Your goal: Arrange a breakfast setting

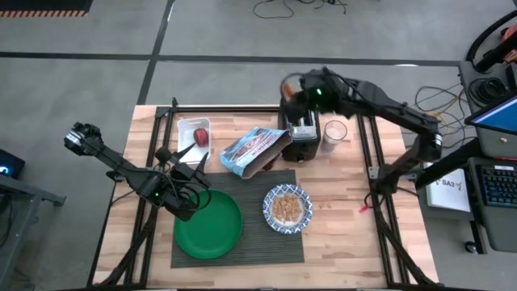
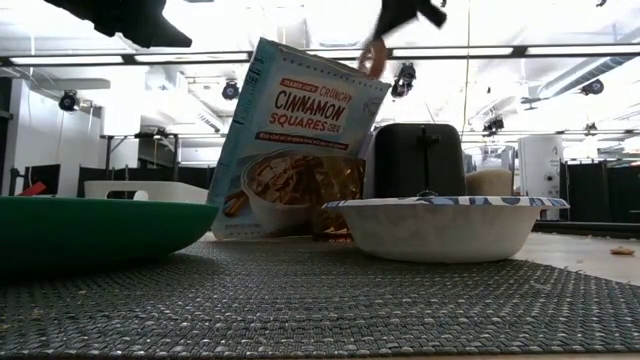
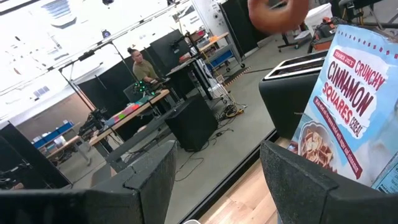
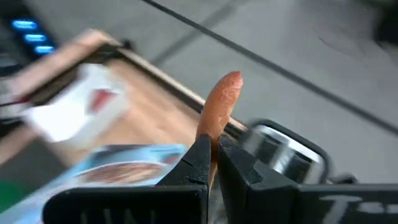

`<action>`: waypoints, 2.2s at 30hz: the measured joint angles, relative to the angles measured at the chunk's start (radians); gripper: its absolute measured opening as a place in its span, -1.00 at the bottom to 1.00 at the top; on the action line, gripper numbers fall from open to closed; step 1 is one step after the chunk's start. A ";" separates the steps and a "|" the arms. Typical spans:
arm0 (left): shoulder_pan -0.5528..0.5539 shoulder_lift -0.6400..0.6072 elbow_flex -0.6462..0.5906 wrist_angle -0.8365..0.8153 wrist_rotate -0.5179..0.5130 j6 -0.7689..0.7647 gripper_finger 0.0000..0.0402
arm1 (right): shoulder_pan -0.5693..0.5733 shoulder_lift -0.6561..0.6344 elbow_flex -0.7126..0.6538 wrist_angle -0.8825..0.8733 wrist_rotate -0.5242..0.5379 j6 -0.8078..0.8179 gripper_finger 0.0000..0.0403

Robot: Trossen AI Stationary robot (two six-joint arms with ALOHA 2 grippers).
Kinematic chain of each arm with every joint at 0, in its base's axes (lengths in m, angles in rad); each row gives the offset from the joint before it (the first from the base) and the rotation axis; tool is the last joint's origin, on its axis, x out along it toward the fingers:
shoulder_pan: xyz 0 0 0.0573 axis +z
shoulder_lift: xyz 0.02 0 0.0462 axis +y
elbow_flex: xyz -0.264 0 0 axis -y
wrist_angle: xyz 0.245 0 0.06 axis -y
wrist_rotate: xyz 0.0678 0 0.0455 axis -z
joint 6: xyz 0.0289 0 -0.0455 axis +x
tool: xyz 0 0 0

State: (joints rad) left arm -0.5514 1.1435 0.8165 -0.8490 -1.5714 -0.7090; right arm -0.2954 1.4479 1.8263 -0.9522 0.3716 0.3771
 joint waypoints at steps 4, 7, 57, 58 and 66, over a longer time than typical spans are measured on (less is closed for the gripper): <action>-0.003 -0.001 0.018 -0.003 0.000 0.000 0.07 | 0.186 -0.023 0.002 0.075 0.007 -0.062 -0.96; -0.016 -0.002 0.057 -0.006 0.000 0.008 0.07 | 0.344 -0.008 0.002 0.142 0.068 -0.108 -0.96; -0.351 0.034 0.196 0.025 0.071 -0.052 0.07 | 0.789 0.803 0.001 0.753 0.452 -0.869 -0.83; -0.351 0.034 0.196 0.026 0.071 -0.052 0.07 | 0.788 0.804 0.001 0.753 0.452 -0.861 -0.79; -0.351 0.033 0.196 0.026 0.066 -0.052 0.07 | 0.786 0.801 0.001 0.744 0.492 -0.828 -0.51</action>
State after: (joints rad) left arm -0.9028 1.1769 1.0130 -0.8230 -1.5053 -0.7609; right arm 0.4906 2.2486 1.8275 -0.2080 0.8640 -0.4505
